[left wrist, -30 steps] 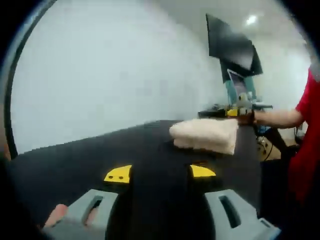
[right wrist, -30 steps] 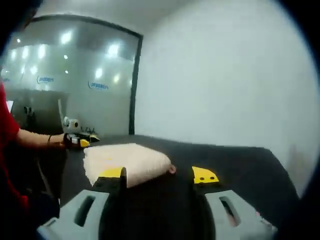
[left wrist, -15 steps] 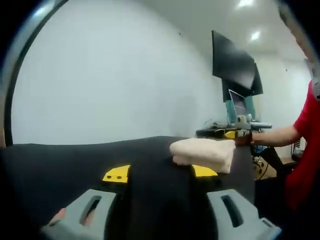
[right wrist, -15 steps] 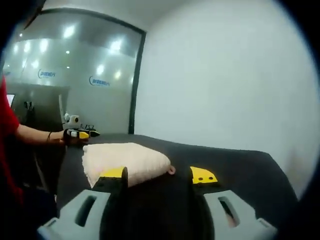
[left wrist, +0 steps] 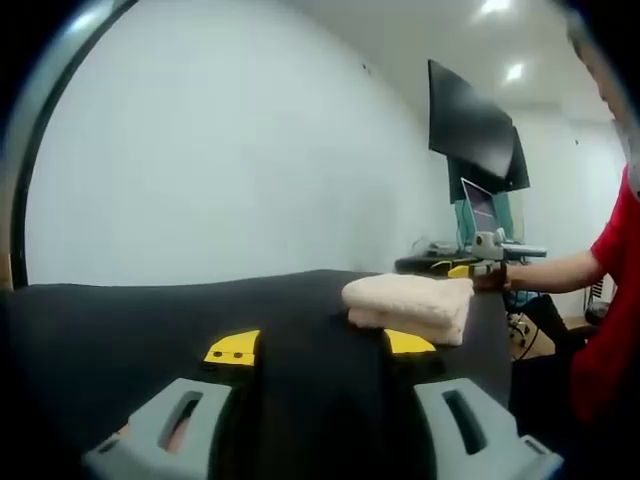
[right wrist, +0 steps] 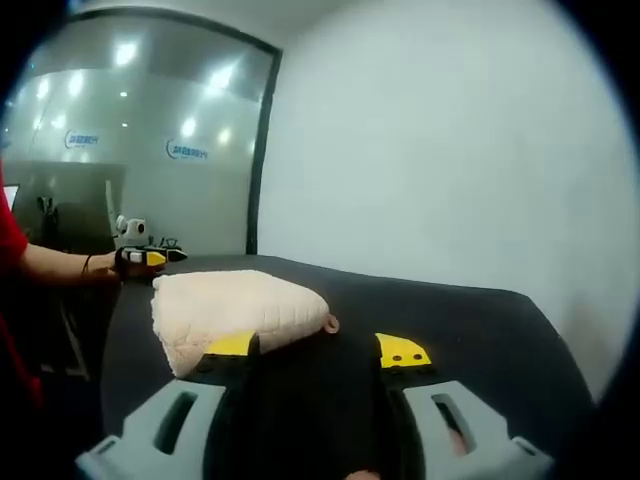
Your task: Fold the towel on the table until its edges align and the towel forms a compact rectangular stack.
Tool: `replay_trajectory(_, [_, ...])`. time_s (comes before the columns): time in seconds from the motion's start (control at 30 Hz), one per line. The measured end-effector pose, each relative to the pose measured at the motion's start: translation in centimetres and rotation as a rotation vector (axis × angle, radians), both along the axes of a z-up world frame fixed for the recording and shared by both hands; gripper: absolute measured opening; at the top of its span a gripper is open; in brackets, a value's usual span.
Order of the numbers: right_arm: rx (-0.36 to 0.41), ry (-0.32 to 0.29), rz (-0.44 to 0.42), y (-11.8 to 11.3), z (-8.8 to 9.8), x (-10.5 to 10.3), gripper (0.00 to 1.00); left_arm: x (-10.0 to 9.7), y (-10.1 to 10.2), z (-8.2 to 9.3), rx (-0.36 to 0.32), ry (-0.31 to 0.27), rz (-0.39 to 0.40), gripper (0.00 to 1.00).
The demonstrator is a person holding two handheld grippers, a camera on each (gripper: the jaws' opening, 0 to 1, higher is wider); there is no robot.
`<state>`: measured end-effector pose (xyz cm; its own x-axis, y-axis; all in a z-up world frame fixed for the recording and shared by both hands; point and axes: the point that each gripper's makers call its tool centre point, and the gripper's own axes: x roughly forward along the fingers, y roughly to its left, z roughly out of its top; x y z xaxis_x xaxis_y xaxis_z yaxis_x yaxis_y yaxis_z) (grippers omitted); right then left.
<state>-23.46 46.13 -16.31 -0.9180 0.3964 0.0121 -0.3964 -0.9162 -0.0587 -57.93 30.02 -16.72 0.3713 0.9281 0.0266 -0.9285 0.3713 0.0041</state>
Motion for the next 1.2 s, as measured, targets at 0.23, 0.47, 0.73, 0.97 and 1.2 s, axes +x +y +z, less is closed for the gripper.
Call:
replay_trajectory(0.23, [-0.003,-0.005,-0.034,0.5,-0.2,0.4,0.38,0.1,-0.1,0.1,0.002,-0.005,0.001,0.47])
replay_trajectory(0.47, [-0.014,-0.006,-0.029,0.2,-0.2,0.3,0.38,0.8,-0.4,0.1,-0.015,-0.001,0.012,0.46])
replay_trajectory(0.73, [-0.028,0.002,-0.034,0.6,-0.3,0.5,0.37,0.6,-0.2,-0.1,-0.017,-0.006,0.013,0.44])
replay_trajectory(0.97, [-0.032,-0.015,-0.047,1.0,-0.6,0.6,0.36,-0.3,0.0,0.0,-0.012,-0.019,0.042,0.43])
replay_trajectory(1.2, [-0.036,-0.005,-0.046,0.9,-0.5,0.6,0.36,-0.8,0.2,-0.3,-0.025,-0.026,0.04,0.43])
